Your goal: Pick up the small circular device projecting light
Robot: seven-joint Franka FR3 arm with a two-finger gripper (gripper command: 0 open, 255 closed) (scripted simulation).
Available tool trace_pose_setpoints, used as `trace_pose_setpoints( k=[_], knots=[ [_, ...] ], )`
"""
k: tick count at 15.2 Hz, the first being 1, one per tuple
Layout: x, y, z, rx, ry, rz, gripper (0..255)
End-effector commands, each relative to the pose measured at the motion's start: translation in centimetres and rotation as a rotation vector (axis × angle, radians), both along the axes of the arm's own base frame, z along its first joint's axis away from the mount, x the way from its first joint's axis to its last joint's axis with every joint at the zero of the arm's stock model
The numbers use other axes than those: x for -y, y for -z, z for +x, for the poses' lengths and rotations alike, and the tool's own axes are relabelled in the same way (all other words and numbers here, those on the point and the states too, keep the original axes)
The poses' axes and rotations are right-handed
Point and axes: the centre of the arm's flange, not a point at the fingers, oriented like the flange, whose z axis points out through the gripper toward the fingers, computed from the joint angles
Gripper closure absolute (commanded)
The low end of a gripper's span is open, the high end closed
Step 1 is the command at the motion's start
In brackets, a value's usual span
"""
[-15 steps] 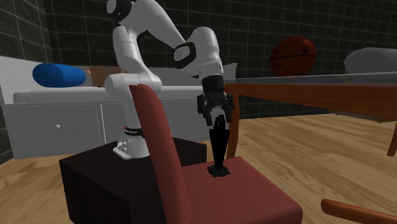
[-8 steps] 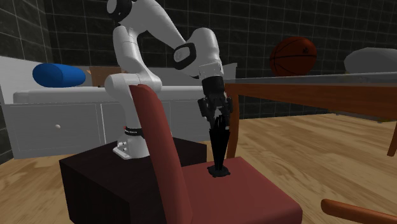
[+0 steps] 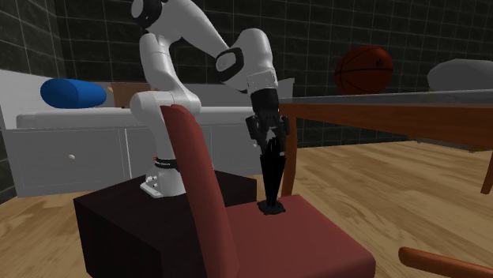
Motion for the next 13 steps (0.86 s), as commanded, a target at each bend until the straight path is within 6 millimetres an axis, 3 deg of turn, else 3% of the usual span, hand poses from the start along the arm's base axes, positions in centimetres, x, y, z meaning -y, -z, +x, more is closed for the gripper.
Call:
trace_pose_setpoints(
  k=[1, 11, 13],
  knots=[
    [-0.1, -1.0, -0.1, 0.0, 0.0, 0.0, 255],
    [-0.1, -6.3, -0.1, 0.0, 0.0, 0.0, 255],
    [-0.1, -6.4, -0.1, 0.0, 0.0, 0.0, 255]
  ],
)
